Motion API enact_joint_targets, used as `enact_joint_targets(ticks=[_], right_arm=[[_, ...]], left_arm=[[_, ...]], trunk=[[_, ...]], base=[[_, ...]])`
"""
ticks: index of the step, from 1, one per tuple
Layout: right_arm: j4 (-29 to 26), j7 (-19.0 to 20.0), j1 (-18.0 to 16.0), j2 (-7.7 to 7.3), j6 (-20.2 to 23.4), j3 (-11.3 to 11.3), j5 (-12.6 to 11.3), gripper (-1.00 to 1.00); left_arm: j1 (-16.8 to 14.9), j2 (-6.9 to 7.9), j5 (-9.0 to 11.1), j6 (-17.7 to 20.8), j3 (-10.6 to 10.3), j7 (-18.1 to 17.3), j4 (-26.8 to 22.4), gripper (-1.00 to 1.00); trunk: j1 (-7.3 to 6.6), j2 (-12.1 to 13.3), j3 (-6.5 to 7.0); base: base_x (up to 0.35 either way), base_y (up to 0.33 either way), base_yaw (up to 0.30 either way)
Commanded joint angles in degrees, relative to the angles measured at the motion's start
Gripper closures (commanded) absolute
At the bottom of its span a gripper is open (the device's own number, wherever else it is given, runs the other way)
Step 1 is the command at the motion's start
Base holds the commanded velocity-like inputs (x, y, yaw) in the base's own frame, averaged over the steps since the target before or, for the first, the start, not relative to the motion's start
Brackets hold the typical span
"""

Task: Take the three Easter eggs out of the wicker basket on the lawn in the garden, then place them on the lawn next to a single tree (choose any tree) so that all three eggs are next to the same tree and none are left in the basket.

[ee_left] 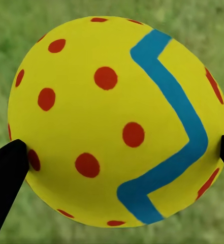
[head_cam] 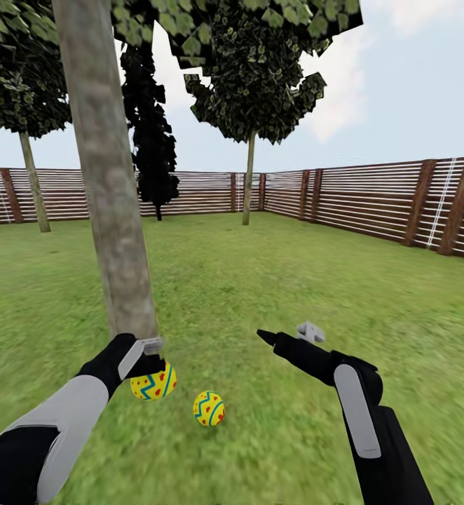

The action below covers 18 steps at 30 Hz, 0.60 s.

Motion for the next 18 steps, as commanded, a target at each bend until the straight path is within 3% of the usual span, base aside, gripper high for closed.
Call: enact_joint_targets(ticks=[1,18], right_arm=[[0.0,0.0,0.0,0.06,0.3,-0.1,-0.2,-1.0],[0.0,0.0,0.0,0.06,0.4,-0.1,-0.1,-1.0]], left_arm=[[0.0,0.02,0.6,0.2,-0.2,0.5,-0.2,1.0],[0.0,0.02,0.6,0.2,-0.3,0.5,-0.5,1.0]], trunk=[[0.01,-0.1,-0.39],[0.45,-0.3,-5.73]], base=[[0.0,0.0,0.0],[0.0,0.0,0.0]])
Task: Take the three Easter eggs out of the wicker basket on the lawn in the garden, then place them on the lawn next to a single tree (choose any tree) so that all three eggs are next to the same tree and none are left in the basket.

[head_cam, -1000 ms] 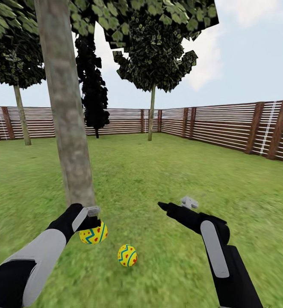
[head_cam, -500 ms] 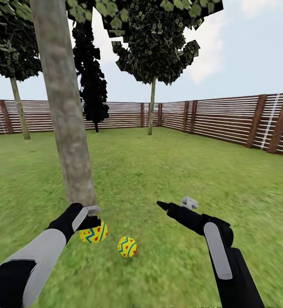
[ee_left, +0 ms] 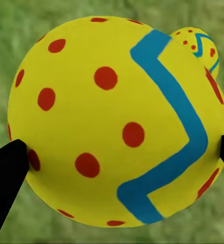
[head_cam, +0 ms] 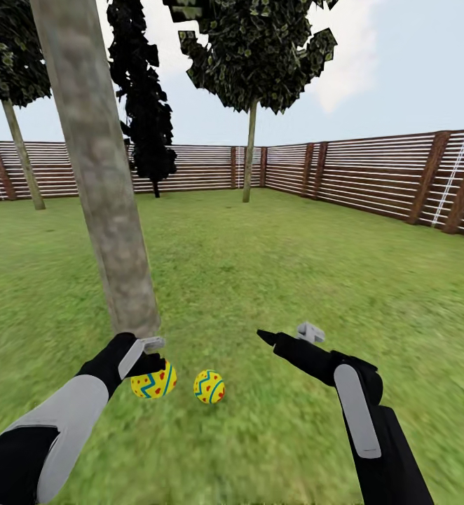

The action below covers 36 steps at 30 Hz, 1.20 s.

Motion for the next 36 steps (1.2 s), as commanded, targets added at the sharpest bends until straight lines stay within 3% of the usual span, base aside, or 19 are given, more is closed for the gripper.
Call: enact_joint_targets(ticks=[1,8,15,28,36], right_arm=[[0.0,0.0,0.0,0.06,0.3,-0.1,-0.2,-1.0],[0.0,-0.1,0.0,0.06,0.3,-0.1,-0.2,-1.0],[0.0,-0.1,0.0,0.06,0.3,-0.1,-0.2,-1.0],[0.0,-0.1,0.0,0.06,0.3,0.0,-0.2,-1.0],[0.0,-0.1,0.0,0.06,0.3,0.0,-0.2,-1.0]], left_arm=[[0.0,0.03,0.6,0.2,-0.2,0.5,-0.1,1.0],[0.0,0.03,0.6,0.2,-0.2,0.5,-0.1,1.0],[0.0,0.03,0.6,0.2,-0.2,0.5,-0.2,1.0],[0.0,-0.03,0.6,0.3,0.1,0.5,-0.1,1.0],[0.0,0.01,0.6,-0.9,0.0,0.6,-0.2,1.0]], trunk=[[0.01,0.0,-0.38],[0.19,-0.1,-2.18],[0.19,-0.1,-2.19],[0.19,-0.1,-2.19],[0.21,-0.2,-2.41]], base=[[0.0,0.0,0.0],[0.0,0.0,0.0],[0.009,0.0,0.0],[0.291,0.0,0.0],[0.037,0.0,0.0]])
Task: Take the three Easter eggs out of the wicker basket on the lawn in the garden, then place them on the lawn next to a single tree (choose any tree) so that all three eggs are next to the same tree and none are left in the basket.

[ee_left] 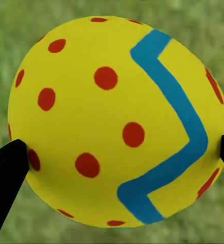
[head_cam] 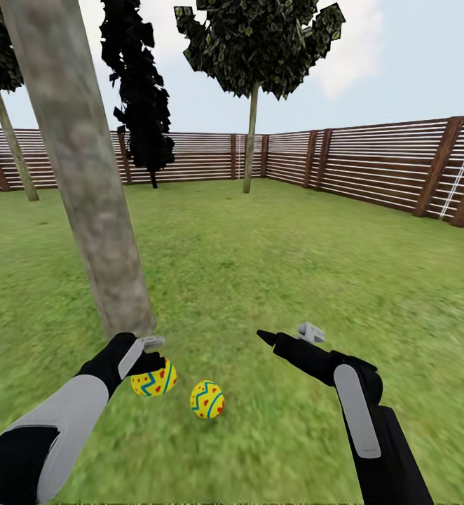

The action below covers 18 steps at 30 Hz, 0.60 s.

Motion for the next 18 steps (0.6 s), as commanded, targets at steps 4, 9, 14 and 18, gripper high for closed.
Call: enact_joint_targets(ticks=[4,9,14,18], right_arm=[[0.0,0.0,0.0,0.06,0.3,-0.1,-0.2,-1.0],[0.0,0.0,0.0,0.06,0.3,-0.1,-0.2,-1.0],[0.0,0.0,0.0,0.06,0.3,-0.1,-0.2,-1.0],[0.0,0.0,0.0,0.06,0.3,-0.1,-0.2,-1.0]], left_arm=[[0.0,0.03,0.6,-0.1,0.0,0.5,-0.1,1.0],[0.1,0.04,0.6,-0.1,-0.2,0.6,-0.2,1.0],[0.1,0.11,0.6,-1.9,0.0,0.6,-0.3,1.0],[0.1,0.12,0.5,-3.4,0.0,0.7,-0.3,1.0]], trunk=[[0.09,-0.1,-0.95],[0.22,-0.2,-2.06],[0.34,-0.2,-3.17],[0.45,-0.3,-4.05]], base=[[0.001,0.0,0.0],[0.0,0.0,0.0],[0.0,0.0,0.0],[0.0,0.0,0.0]])
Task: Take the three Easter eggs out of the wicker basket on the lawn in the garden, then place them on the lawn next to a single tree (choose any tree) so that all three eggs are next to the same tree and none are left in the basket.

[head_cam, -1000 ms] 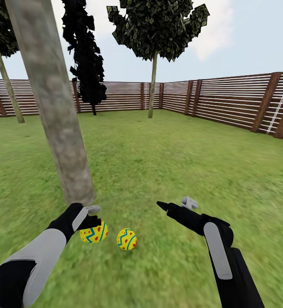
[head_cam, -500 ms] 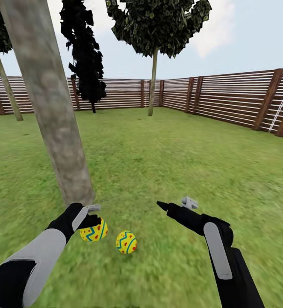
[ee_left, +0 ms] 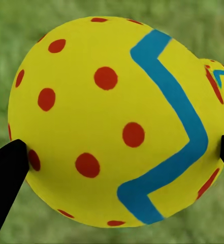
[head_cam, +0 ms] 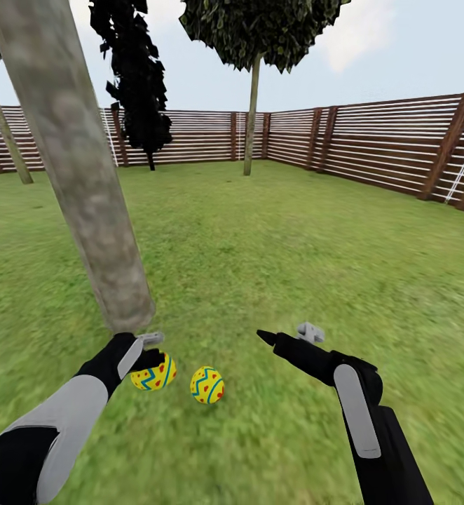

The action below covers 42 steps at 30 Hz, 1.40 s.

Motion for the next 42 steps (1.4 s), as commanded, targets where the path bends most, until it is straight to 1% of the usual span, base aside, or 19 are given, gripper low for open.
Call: enact_joint_targets(ticks=[1,3,6,9,12,20,28,34,42], right_arm=[[0.0,0.0,0.0,0.06,0.3,-0.1,-0.2,-1.0],[0.0,0.0,0.0,0.06,0.3,-0.1,-0.2,-1.0],[0.0,0.0,0.0,0.06,0.3,-0.1,-0.2,-1.0],[0.0,0.0,0.0,0.06,0.3,-0.1,-0.2,-1.0],[0.0,0.0,0.0,0.06,0.3,-0.1,-0.2,-1.0],[0.0,0.0,0.0,0.06,0.3,-0.1,-0.2,-1.0],[0.0,0.0,0.0,0.06,0.3,0.1,-0.2,-1.0],[0.0,0.0,0.0,0.06,0.3,0.1,-0.2,-1.0],[0.0,0.0,0.0,0.06,0.3,0.1,-0.2,-1.0]], left_arm=[[0.0,0.02,0.6,-0.3,-0.2,0.6,-0.1,1.0],[0.0,0.02,0.6,-1.5,-0.2,1.8,-0.1,1.0],[0.0,0.02,0.6,-3.5,-0.3,5.1,-0.1,1.0],[0.1,0.01,0.6,-4.0,-0.3,5.9,-0.1,1.0],[0.1,0.02,0.6,-4.2,-0.2,6.1,-0.1,1.0],[0.1,-0.05,0.6,-4.2,-0.5,6.2,-0.1,1.0],[0.1,-0.03,0.6,-4.1,-0.5,6.2,0.0,1.0],[0.1,-0.02,0.6,-4.1,-0.4,6.3,-0.1,1.0],[0.1,0.01,0.6,-4.1,-0.1,6.2,-0.1,1.0]], trunk=[[0.01,0.0,-0.28],[0.06,-0.1,-0.73],[0.14,-0.1,-1.39],[0.22,-0.1,-2.05],[0.29,-0.2,-2.72],[0.29,-0.2,-2.72],[0.29,-0.2,-2.72],[0.29,-0.2,-2.72],[0.5,-0.3,-4.49]], base=[[0.0,0.0,0.0],[0.0,0.0,0.0],[0.0,0.0,0.0],[0.0,0.0,0.0],[0.0,0.0,0.0],[0.012,0.0,0.0],[0.234,0.0,0.0],[0.043,0.0,0.0],[0.002,0.0,0.0]])
